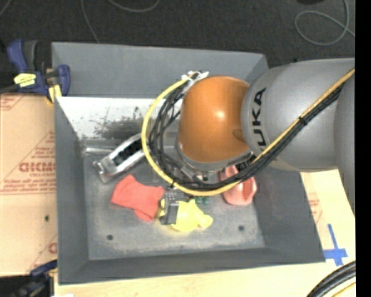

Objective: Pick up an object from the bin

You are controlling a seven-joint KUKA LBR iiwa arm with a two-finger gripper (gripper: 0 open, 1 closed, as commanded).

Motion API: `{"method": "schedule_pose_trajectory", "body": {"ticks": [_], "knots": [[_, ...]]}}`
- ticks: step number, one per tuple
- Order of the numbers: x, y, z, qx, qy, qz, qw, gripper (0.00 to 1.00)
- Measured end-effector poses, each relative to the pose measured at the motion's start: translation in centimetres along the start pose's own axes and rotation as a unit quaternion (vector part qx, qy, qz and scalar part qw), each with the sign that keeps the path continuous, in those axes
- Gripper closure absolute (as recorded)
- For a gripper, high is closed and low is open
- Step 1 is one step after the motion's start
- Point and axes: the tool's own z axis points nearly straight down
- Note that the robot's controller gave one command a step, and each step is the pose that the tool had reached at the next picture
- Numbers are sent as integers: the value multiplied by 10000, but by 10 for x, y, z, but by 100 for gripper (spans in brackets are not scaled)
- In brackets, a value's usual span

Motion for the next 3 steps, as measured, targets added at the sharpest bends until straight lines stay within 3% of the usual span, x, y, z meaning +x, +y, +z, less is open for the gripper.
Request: {"method": "schedule_pose_trajectory", "body": {"ticks": [1, 2, 3], "knots": [[-9, 34, 82, -9, -3, 137, 9999, 0], [-10, 43, 87, 1, 27, 92, 10000, 0], [-20, 22, 87, -11, 0, 1318, 9913, 0]]}}
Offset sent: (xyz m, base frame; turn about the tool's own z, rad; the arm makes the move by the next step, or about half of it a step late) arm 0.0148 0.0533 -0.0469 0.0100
